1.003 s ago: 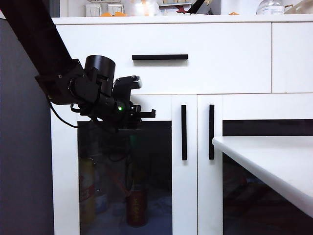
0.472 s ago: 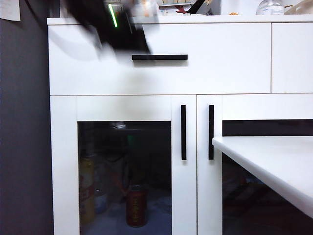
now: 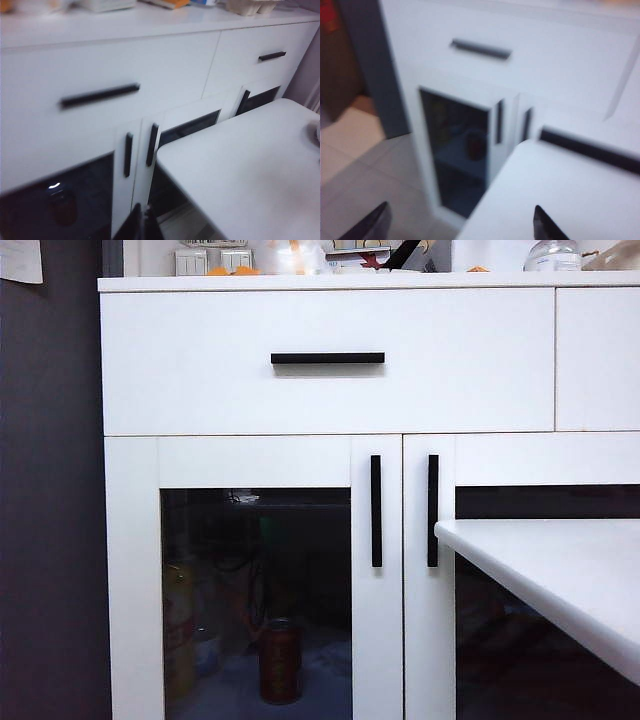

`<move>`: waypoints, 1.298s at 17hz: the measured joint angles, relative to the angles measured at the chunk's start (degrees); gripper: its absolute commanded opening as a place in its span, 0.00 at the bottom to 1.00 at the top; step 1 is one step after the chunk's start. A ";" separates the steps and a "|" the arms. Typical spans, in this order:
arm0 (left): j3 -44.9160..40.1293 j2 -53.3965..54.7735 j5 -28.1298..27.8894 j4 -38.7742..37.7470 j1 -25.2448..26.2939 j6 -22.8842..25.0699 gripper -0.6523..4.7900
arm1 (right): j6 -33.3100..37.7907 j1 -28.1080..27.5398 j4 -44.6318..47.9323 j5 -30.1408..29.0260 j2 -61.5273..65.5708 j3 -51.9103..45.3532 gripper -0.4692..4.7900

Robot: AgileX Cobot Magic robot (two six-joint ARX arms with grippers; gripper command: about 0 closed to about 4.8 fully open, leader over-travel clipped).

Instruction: Open the left door of the white cabinet, pick up a can of beverage from the table on the right, place it inside the cabinet, and finally close the cabinet door.

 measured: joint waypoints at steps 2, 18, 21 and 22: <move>-8.00 -10.12 -3.06 0.96 -0.04 -2.38 0.11 | 3.39 -0.02 5.62 -1.22 -1.03 -7.21 0.78; -50.95 -24.17 -8.24 14.64 0.02 -9.07 0.11 | 7.50 -0.04 34.75 -0.96 -0.50 -45.07 0.08; -50.97 -24.15 -8.24 12.90 0.02 -9.20 0.11 | 7.26 -0.09 36.70 0.74 -0.52 -48.65 0.08; -50.95 -24.17 -8.24 12.92 0.02 -9.22 0.11 | 7.28 -0.11 38.93 3.58 -0.55 -49.48 0.09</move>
